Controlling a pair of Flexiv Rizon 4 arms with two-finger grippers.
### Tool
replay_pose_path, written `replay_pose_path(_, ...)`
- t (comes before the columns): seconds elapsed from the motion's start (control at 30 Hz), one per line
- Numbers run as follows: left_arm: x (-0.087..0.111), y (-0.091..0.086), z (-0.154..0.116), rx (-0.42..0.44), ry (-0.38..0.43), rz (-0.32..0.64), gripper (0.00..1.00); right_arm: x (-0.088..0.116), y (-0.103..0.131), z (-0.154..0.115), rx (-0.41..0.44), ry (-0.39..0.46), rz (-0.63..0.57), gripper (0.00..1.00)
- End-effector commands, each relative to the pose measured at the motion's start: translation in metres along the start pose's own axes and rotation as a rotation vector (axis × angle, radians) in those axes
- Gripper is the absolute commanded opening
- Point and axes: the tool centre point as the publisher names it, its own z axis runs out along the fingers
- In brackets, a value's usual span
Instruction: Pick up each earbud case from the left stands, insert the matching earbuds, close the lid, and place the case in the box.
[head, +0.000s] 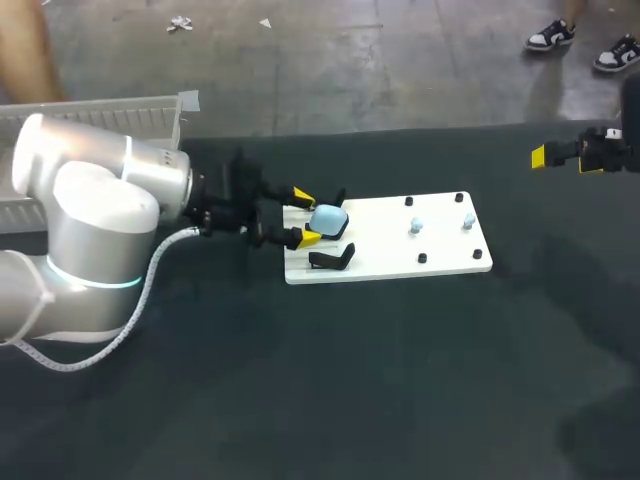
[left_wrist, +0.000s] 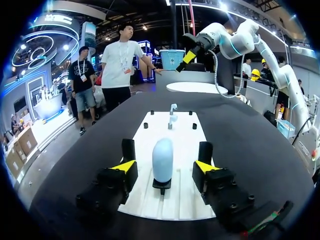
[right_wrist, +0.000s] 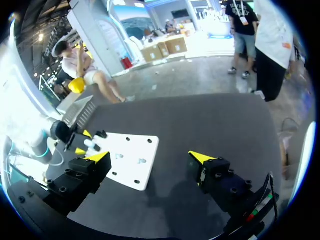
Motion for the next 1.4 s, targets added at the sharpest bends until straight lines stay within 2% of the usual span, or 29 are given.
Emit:
replay_pose_path(0.03,0.0,0.001,0.004,0.003,0.0,-0.002,0.42,0.0,-0.001,0.001,-0.002,0.0,-0.001,1.0)
replay_pose_path(0.37,0.0,0.0,0.01,0.029,0.0,-0.009,0.47,0.0,-0.001,0.001,-0.002,0.0,-0.001,1.0)
replay_pose_path(0.53,0.002,0.0,0.014,0.042,0.001,-0.013,0.47,0.0,-0.001,0.001,-0.002,0.0,-0.001,1.0)
replay_pose_path(0.67,0.001,0.002,0.016,0.04,-0.002,-0.015,0.55,0.0,-0.001,0.001,-0.002,0.0,-0.001,1.0)
replay_pose_path(0.83,0.001,0.004,0.019,0.043,-0.007,-0.016,0.58,0.0,-0.001,0.001,-0.002,0.0,-0.001,1.0)
replay_pose_path(1.03,0.002,0.006,0.023,0.059,-0.015,-0.024,0.58,0.0,-0.001,0.001,-0.002,0.0,-0.001,1.0)
replay_pose_path(1.13,0.003,0.007,0.024,0.063,-0.018,-0.026,0.53,0.0,-0.001,0.001,-0.002,0.0,-0.001,1.0)
replay_pose_path(1.4,0.004,0.008,0.029,0.075,-0.024,-0.033,0.55,0.0,-0.001,0.001,-0.002,0.0,-0.001,1.0)
